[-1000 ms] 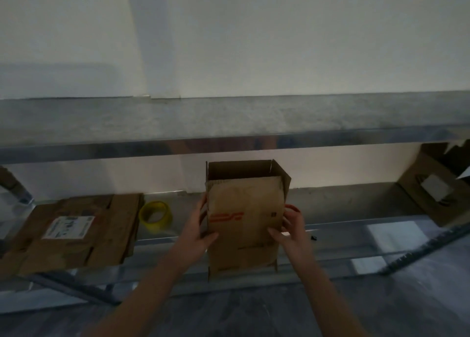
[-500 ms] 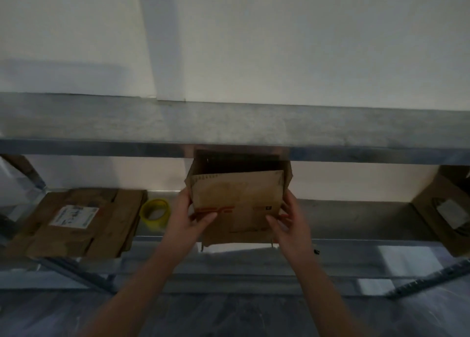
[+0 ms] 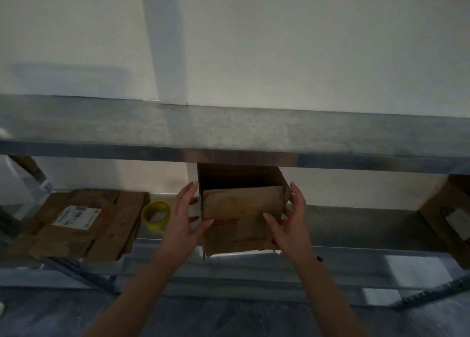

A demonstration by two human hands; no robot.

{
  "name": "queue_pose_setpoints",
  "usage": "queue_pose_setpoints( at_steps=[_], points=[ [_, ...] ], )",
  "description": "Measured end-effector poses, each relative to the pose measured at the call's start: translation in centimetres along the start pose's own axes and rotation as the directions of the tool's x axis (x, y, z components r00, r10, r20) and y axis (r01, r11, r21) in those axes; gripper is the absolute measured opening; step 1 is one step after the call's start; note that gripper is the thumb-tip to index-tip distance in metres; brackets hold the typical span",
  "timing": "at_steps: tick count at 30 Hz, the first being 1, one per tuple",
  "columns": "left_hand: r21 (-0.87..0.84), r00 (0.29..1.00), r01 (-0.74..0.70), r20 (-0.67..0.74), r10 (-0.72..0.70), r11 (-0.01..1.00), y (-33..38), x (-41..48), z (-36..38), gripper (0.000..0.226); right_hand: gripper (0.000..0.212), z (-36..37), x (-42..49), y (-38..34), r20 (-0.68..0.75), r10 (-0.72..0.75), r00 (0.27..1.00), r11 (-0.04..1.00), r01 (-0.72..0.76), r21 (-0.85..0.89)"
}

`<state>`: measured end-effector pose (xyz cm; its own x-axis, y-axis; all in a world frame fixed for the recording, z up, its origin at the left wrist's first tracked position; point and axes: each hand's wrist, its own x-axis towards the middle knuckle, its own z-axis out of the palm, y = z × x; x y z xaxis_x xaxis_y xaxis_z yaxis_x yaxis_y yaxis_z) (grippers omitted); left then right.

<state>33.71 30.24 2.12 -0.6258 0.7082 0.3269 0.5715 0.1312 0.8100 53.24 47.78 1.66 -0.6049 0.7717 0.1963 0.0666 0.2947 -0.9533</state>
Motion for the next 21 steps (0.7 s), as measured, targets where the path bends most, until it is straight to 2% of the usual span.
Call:
queue_pose_setpoints(
  at_steps=[7,14,16,19,21],
  points=[
    [0.108,0.996,-0.074,0.054,0.068,0.991,1.4,1.8,-1.0,0.07,0.068,-0.6,0.4,-0.5,0.048,-0.082,0.995,0.964,0.091,-0.248],
    [0.254,0.998,0.027,0.044,-0.039,0.967,3.1,2.4,-2.0,0.05,0.057,-1.0,1.6,-2.2,0.105,-0.024,0.994,0.901,0.067,-0.429],
    [0.155,0.991,0.068,0.101,-0.085,0.985,3.8,2.5,-2.5,0.035,0.047,-1.0,1.8,-2.7,0.116,0.004,0.993,0.913,0.043,-0.407],
    [-0.116,0.974,0.137,0.197,-0.113,0.984,4.4,1.9,-3.4,0.011,0.022,-1.4,1.0,-3.3,0.112,0.052,0.992,0.955,-0.016,-0.297],
    [-0.314,0.96,0.229,0.227,-0.161,0.921,4.3,1.3,-4.0,0.018,0.032,-1.7,0.2,-3.2,0.104,0.067,0.992,0.97,-0.04,-0.238]
  ],
)
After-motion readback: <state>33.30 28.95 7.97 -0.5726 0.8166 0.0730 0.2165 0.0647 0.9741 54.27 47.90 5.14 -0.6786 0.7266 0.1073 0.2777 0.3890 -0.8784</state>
